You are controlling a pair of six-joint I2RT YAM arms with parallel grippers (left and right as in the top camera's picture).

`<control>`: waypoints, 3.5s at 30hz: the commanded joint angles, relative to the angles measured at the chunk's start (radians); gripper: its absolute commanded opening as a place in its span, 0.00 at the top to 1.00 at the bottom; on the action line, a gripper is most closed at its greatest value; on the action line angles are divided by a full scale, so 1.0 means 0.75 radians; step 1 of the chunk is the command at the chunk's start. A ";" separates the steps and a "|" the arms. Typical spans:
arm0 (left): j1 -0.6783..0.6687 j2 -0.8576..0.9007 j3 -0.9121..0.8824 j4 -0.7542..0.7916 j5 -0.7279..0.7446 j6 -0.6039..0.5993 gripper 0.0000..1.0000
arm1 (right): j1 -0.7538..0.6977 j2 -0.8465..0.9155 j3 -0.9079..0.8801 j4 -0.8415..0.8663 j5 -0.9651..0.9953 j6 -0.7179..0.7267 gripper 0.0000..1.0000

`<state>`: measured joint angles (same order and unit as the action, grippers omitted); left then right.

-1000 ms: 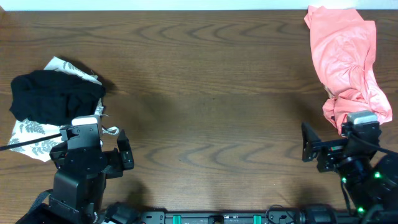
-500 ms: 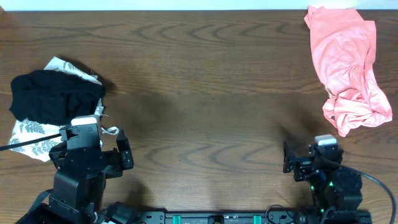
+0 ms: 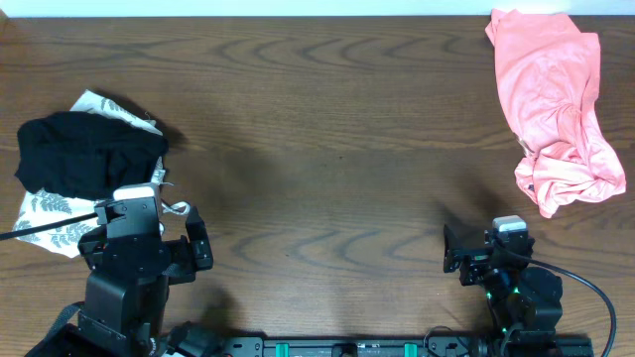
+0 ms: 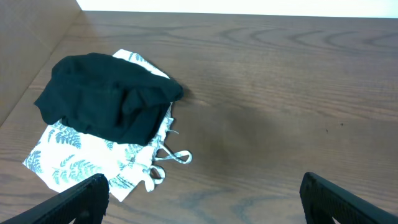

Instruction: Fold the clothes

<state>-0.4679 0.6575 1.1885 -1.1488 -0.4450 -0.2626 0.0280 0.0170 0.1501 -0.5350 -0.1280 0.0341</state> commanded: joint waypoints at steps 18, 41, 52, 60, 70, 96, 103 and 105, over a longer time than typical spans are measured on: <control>-0.007 0.000 0.006 -0.003 -0.016 -0.012 0.02 | -0.012 -0.011 -0.006 0.001 -0.035 0.056 0.01; 0.608 -0.392 -0.712 0.637 0.648 0.299 0.02 | -0.012 -0.011 -0.006 0.001 -0.035 0.056 0.01; 0.638 -0.637 -1.245 1.012 0.719 0.294 0.02 | -0.012 -0.011 -0.006 0.001 -0.035 0.056 0.01; 0.638 -0.772 -1.417 1.094 0.724 0.290 0.02 | -0.012 -0.011 -0.006 0.001 -0.035 0.056 0.01; 0.637 -0.874 -1.453 1.105 0.719 0.295 0.02 | -0.012 -0.011 -0.006 0.001 -0.035 0.056 0.01; 0.637 -0.869 -1.453 1.105 0.719 0.295 0.02 | -0.012 -0.011 -0.006 0.001 -0.035 0.056 0.01; 0.637 -0.869 -1.453 1.105 0.719 0.295 0.02 | -0.012 -0.011 -0.006 0.001 -0.035 0.056 0.01; 0.637 -0.869 -1.453 1.105 0.719 0.295 0.02 | -0.012 -0.011 -0.006 0.001 -0.035 0.056 0.01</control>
<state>0.0055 0.0105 0.1226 -0.3202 0.0837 -0.0513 0.0280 0.0166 0.1482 -0.5339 -0.1459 0.0643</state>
